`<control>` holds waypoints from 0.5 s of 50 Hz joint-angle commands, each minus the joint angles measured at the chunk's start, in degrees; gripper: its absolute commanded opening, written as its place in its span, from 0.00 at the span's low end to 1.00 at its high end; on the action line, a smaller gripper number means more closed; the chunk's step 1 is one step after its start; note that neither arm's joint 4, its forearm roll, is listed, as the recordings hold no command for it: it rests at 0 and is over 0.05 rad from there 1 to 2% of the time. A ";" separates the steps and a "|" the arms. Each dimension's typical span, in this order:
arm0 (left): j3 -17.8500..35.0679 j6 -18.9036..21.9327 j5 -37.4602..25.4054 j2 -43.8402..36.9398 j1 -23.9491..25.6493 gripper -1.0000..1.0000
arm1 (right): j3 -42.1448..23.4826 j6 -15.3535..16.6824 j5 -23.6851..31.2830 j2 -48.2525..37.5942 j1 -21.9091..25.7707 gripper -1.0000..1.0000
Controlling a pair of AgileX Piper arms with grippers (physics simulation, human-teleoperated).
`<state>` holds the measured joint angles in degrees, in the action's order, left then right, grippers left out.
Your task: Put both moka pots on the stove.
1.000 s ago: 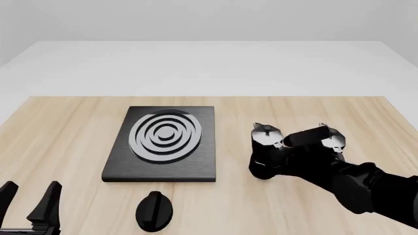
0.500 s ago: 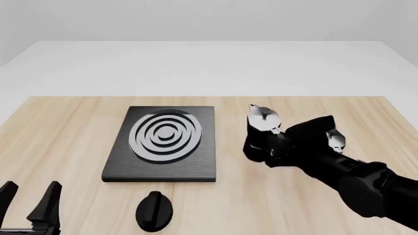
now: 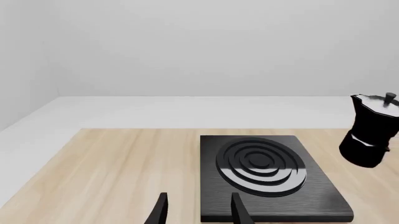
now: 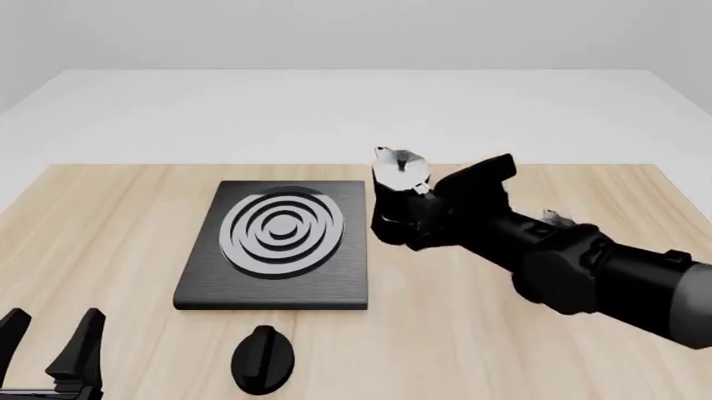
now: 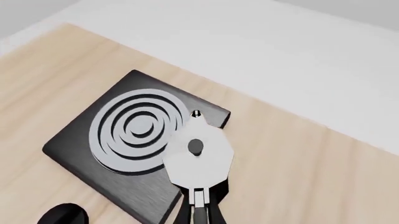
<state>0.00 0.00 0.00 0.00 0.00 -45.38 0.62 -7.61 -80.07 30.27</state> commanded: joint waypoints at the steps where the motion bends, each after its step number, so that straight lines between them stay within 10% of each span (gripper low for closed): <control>1: 0.00 0.00 0.00 0.00 0.00 1.00 | -9.69 0.89 2.61 -3.72 3.00 0.00; 25: 0.00 0.00 0.00 0.00 0.00 1.00 | -28.44 3.98 8.40 -15.84 6.75 0.00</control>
<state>0.00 0.00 0.00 0.00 0.00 -65.24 3.81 -1.08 -92.50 35.62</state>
